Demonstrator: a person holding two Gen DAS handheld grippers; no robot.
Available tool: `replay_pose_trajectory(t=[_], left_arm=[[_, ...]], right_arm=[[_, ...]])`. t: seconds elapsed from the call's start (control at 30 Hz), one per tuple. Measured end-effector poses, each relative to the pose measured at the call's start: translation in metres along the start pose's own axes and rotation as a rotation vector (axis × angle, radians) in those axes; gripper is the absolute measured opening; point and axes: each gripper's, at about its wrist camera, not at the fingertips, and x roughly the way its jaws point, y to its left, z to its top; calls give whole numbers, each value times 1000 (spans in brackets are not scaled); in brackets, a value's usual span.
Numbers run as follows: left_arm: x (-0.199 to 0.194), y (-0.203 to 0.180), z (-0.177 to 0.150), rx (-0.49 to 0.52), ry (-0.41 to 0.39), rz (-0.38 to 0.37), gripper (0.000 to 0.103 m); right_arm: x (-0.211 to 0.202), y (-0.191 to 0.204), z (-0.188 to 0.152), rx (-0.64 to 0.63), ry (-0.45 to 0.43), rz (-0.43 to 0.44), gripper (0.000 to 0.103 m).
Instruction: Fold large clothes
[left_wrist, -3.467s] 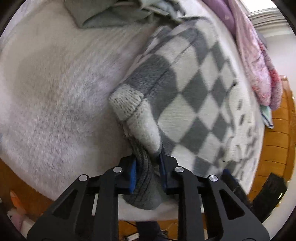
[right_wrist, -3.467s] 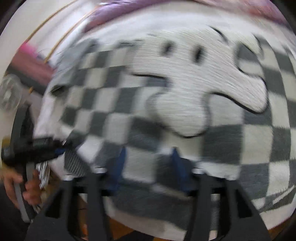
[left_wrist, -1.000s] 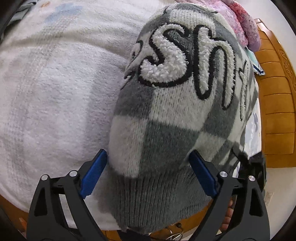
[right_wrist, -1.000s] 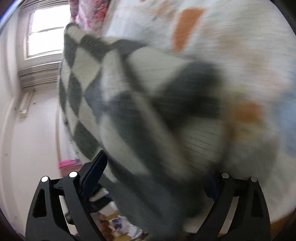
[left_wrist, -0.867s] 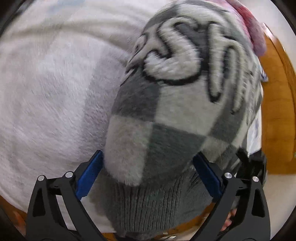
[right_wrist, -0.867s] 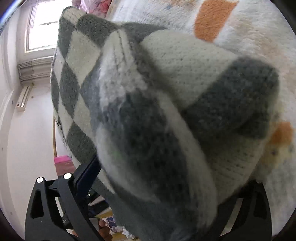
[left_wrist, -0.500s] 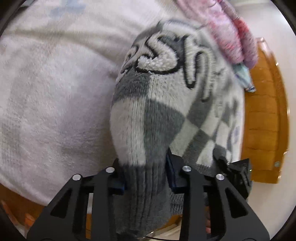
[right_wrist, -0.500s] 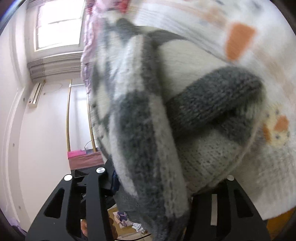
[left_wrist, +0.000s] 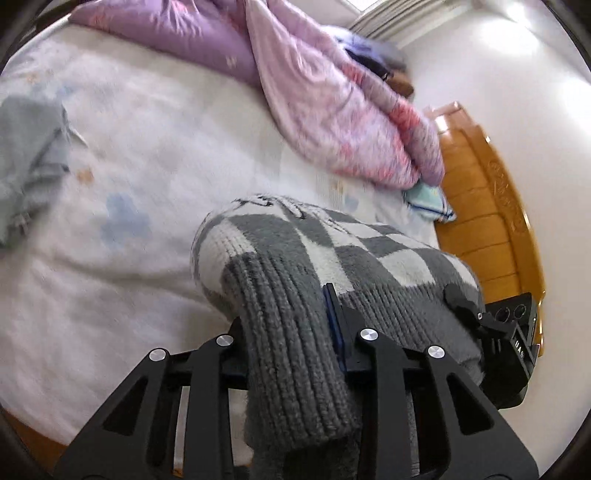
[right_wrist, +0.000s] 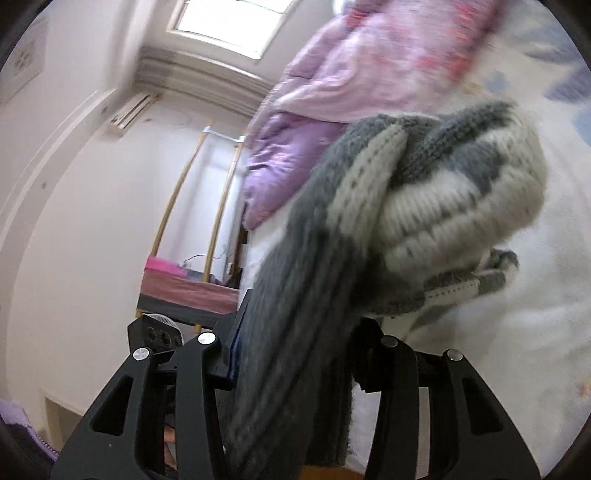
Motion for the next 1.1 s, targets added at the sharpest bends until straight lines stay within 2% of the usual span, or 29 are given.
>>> replay_pose_trajectory(t=[0.13, 0.27, 0.4, 0.47, 0.53, 0.63, 0.67, 0.77, 0.87, 0.9, 0.93, 1.0, 1.03, 1.07, 1.1], left_arm=[[-60, 51, 53, 46, -80, 4, 28], [-114, 101, 120, 97, -161, 35, 28], [-170, 167, 181, 139, -270, 97, 28], [-192, 202, 197, 160, -327, 131, 28], [-201, 234, 206, 177, -346, 173, 28], [-200, 289, 197, 141, -294, 242, 28], [-192, 315, 184, 120, -257, 291, 28], [-169, 372, 146, 17, -174, 351, 29], [-161, 393, 129, -26, -162, 380, 33], [-160, 396, 128, -36, -171, 385, 41], [-160, 397, 122, -39, -181, 408, 56], [-158, 398, 116, -23, -181, 465, 69], [-159, 399, 115, -15, -178, 468, 73], [-157, 398, 113, -11, -164, 506, 80], [-155, 398, 112, -13, -153, 563, 91]], right_arm=[[55, 60, -17, -62, -26, 74, 42], [144, 114, -18, -98, -53, 163, 42], [238, 150, -27, -123, -48, 249, 41], [285, 158, -35, -111, -36, 285, 40], [321, 159, -53, -100, -7, 293, 39], [368, 140, -88, -60, 81, 232, 38], [384, 125, -111, -26, 137, 201, 37], [414, 94, -168, 24, 266, 78, 37], [421, 71, -211, 16, 333, -29, 37], [421, 66, -217, 11, 335, -59, 38], [418, 60, -223, 24, 331, -85, 39], [413, 52, -226, 26, 312, -155, 51], [414, 49, -226, 12, 311, -200, 52], [411, 51, -228, -20, 309, -261, 62], [409, 52, -230, -54, 307, -327, 72]])
